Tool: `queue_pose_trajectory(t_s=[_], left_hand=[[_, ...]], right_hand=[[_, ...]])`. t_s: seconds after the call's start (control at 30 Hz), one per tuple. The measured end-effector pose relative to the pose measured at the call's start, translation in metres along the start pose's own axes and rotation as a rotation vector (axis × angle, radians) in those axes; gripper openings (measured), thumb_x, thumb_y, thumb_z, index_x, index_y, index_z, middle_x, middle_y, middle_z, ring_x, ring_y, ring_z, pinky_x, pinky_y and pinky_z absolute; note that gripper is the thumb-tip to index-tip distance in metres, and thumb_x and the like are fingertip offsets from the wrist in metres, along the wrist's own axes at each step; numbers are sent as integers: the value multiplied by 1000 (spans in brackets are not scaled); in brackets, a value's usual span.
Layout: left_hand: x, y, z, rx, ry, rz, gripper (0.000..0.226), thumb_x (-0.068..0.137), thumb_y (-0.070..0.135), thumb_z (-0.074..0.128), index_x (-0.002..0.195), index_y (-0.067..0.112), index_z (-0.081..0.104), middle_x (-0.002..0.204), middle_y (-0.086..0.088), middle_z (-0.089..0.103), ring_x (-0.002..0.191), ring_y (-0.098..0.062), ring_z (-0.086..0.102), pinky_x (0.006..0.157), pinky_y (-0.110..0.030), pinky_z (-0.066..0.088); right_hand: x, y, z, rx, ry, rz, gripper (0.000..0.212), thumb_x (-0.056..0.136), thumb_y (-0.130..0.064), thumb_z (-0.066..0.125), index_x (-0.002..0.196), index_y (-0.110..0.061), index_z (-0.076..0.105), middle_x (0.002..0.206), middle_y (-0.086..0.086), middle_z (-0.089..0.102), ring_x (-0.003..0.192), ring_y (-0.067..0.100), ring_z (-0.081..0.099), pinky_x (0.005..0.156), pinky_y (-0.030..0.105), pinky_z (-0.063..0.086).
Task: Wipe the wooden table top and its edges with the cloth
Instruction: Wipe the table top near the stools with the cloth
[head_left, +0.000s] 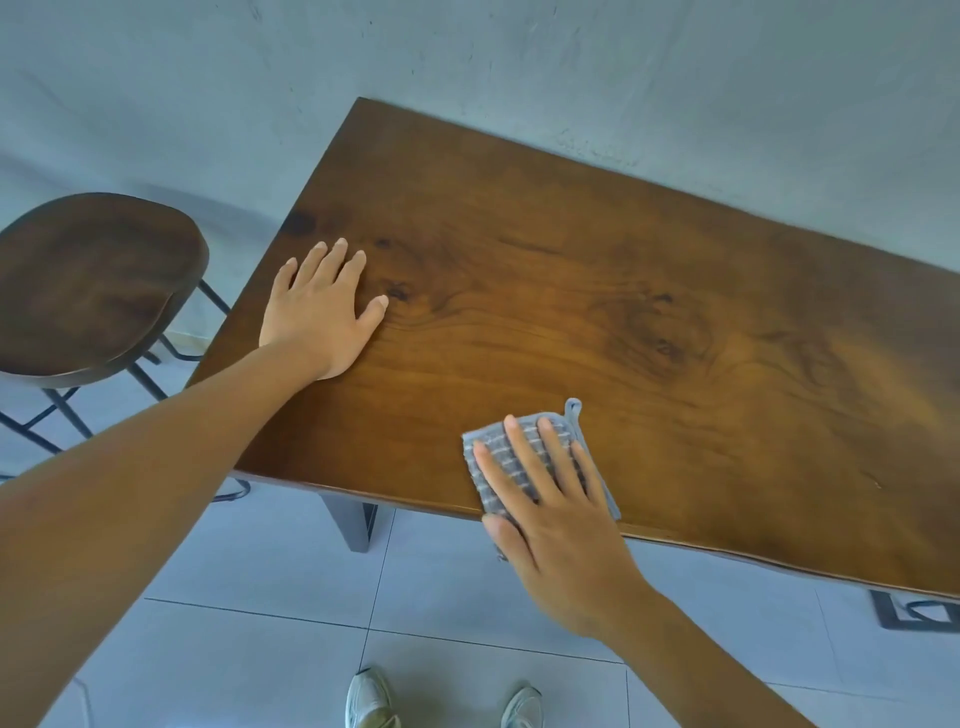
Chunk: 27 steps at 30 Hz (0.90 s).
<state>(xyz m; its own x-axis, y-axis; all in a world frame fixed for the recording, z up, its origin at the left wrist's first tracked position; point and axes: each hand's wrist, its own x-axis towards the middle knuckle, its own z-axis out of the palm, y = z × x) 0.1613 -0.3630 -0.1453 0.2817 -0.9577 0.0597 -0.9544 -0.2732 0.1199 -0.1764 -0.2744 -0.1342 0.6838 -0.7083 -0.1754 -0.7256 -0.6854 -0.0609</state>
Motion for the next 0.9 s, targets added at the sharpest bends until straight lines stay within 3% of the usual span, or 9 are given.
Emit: queue_pose_trajectory(t_s=[0.1,0.17,0.23,0.43,0.57,0.7,0.8,0.9], left_hand=[[1,2,0,14,-8,5,72,102,64,21,162,23,20,171,-5,15,158,-28,11,126,-48,12],[1,2,-1,26,-14,3,72,102,63,21,162,23,20,171,-5,15,158,-29,12,126,-48,12],[1,3,-3,34,-25,4,71,103,62,23,161,22,21,170,-6,16,157,-29,13,126,-49,14],[6,20,-10,-25,-2,-49,64,104,53,39,156,16,35,167,-12,26,155,-34,21,125,-52,20],[14,48,-10,-101,5,-31,67,103,58,38,156,16,36,167,-12,27,155,-32,22,125,-50,18],[32,72,-7,-146,-15,39,72,102,62,37,158,18,33,168,-10,25,155,-30,21,125,-48,17],[46,87,-3,-129,-42,104,74,102,64,31,161,21,26,170,-7,19,157,-27,14,126,-46,13],[49,94,6,-78,-66,136,77,100,70,19,163,26,16,172,-3,10,158,-23,5,128,-46,9]], right_hand=[[-1,43,-8,-54,-45,19,59,105,-56,-3,162,-38,-2,171,-2,-8,157,27,-11,125,54,9],[18,76,-15,-37,-53,121,63,98,-61,-13,158,-42,-15,168,-6,-22,154,23,-23,125,49,-4],[45,100,-24,20,-83,244,62,98,-61,-7,157,-44,-18,167,-7,-27,153,21,-27,124,45,-12],[89,89,-27,88,-63,437,61,105,-56,4,159,-38,-15,169,0,-22,155,32,-19,124,53,-9],[43,50,-12,53,19,252,66,100,-59,-4,162,-36,-6,171,2,-13,156,32,-12,126,52,-4],[-11,41,1,15,3,116,60,106,-56,6,163,-36,5,172,1,-3,157,29,-6,125,53,6],[-20,50,-1,3,-19,55,59,106,-56,9,162,-40,1,172,-3,-3,158,27,-5,123,51,6],[3,66,-10,-12,-42,39,59,102,-60,-3,158,-45,-15,170,-5,-16,155,23,-19,123,49,-5]])
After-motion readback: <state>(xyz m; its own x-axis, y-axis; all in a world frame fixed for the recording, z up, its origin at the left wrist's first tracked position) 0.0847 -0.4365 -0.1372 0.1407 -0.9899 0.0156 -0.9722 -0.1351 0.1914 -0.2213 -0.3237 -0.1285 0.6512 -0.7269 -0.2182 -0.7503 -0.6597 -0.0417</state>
